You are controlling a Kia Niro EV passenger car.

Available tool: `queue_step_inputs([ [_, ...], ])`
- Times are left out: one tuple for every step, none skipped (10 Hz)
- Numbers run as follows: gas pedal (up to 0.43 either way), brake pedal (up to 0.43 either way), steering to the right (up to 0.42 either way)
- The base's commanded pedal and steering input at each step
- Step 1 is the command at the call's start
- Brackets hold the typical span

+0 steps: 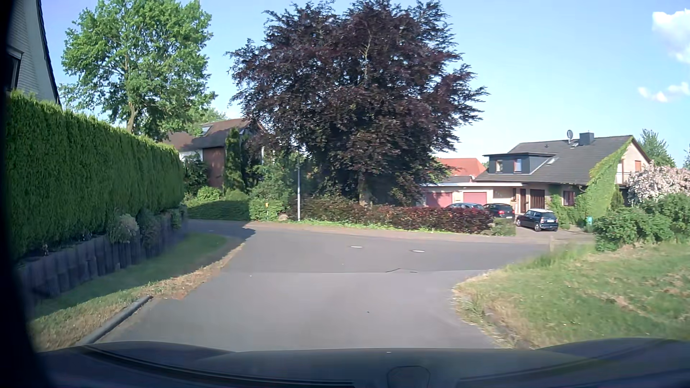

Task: Follow the waypoints while adhering to traffic rules and regulations

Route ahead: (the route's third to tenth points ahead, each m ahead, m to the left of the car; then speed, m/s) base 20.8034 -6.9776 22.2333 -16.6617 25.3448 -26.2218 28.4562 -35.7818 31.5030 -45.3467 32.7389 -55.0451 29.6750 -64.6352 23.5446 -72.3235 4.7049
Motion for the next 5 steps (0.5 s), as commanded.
queue_step_inputs([
  [0.047, 0.006, -0.227],
  [0.028, 0.006, -0.183],
  [0.000, 0.006, -0.146],
  [0.000, 0.006, -0.108],
  [0.000, 0.006, -0.066],
])
